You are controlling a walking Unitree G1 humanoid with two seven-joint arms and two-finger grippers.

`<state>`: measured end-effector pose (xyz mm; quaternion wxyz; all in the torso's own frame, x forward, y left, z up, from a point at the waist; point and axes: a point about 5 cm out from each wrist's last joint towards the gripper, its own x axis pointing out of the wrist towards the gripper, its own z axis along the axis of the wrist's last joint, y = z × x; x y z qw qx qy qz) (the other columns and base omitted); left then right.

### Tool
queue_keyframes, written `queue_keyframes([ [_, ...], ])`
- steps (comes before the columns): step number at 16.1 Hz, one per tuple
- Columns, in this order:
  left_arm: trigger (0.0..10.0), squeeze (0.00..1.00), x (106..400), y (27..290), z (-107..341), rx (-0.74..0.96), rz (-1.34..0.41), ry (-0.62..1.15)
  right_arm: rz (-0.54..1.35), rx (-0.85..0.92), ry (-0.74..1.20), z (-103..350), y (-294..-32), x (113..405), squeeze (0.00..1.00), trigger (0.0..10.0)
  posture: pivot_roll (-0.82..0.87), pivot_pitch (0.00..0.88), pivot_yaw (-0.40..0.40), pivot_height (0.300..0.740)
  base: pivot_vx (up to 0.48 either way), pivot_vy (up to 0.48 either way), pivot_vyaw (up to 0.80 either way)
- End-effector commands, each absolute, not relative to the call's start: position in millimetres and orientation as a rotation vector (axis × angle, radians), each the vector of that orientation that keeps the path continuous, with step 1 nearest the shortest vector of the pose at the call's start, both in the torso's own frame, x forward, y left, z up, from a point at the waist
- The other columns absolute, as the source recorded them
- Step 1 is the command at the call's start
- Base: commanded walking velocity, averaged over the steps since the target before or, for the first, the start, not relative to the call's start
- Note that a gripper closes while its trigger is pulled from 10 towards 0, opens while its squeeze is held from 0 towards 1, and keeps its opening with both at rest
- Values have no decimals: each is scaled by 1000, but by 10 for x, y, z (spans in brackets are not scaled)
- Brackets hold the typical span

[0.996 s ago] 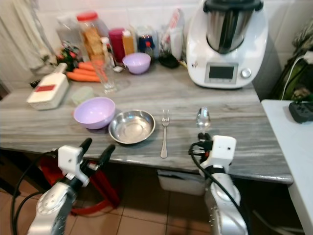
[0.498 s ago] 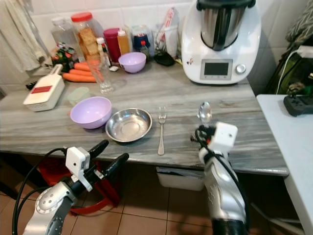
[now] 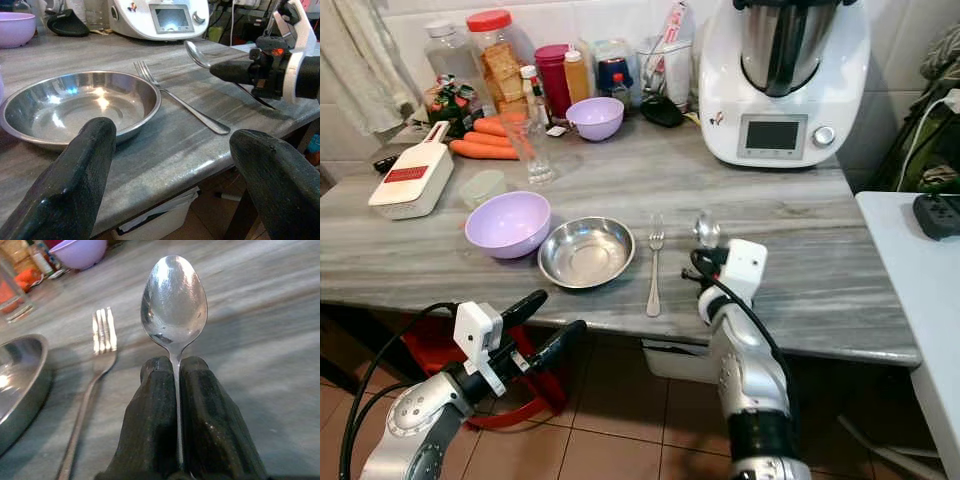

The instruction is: Setting the table

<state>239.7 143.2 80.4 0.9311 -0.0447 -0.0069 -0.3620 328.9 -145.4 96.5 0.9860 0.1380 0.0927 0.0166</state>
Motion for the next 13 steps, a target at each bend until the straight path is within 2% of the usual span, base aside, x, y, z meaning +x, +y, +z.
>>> queue_keyframes([
  [1, 10000, 0, 2380, 1458, 830, -75, -754, -12, 74, 254, 184, 984, -1347, 3341, 0, 10000, -66, 36, 120, 740, 0, 0, 0],
  [5, 10000, 0, 2377, 1436, 836, -82, -761, -10, 76, 235, 210, 930, -1324, 3387, 0, 10000, -65, 35, 118, 740, 0, 0, 0],
  [13, 10000, 0, 2304, 1355, 835, -104, -885, 16, 83, 198, 218, 902, -1337, 3479, 0, 10000, -66, 32, 107, 740, 0, 0, 0],
])
